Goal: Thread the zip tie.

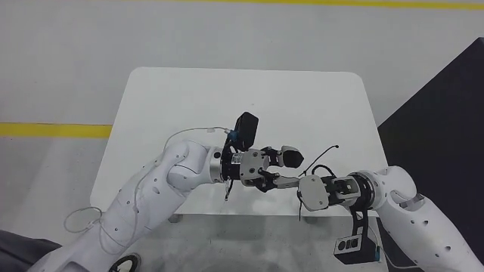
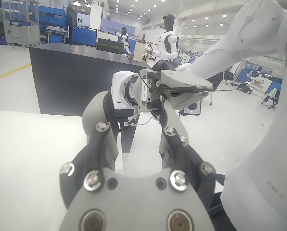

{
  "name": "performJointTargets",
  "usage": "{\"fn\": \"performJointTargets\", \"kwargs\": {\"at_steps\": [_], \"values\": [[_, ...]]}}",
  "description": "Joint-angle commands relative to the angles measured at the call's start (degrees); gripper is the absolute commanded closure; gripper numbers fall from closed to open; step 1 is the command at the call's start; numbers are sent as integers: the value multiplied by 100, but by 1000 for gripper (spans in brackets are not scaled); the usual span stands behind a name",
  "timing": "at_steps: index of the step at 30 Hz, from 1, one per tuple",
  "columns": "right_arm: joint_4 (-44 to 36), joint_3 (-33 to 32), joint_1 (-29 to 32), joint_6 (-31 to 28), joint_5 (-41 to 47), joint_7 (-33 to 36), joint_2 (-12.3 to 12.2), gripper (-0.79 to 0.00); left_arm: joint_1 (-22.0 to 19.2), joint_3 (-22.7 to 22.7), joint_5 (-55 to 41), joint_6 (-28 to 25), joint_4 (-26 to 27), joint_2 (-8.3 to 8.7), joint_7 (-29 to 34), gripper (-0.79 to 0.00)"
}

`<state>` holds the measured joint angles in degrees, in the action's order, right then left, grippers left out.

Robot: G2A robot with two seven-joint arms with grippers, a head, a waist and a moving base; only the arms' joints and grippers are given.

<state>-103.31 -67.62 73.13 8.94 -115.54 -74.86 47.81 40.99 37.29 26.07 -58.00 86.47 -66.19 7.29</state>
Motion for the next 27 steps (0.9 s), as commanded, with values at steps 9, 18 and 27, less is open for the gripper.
{"fn": "performJointTargets", "kwargs": {"at_steps": [9, 18, 27], "values": [[0, 0, 0, 0, 0, 0, 0, 0, -100, -157, 168, 0, -27, 50, -335, -289], [0, 0, 0, 0, 0, 0, 0, 0, -271, -358, 228, 0, -59, 63, -455, -262], [0, 0, 0, 0, 0, 0, 0, 0, -354, -473, 306, 0, -87, 93, -673, -209]]}}
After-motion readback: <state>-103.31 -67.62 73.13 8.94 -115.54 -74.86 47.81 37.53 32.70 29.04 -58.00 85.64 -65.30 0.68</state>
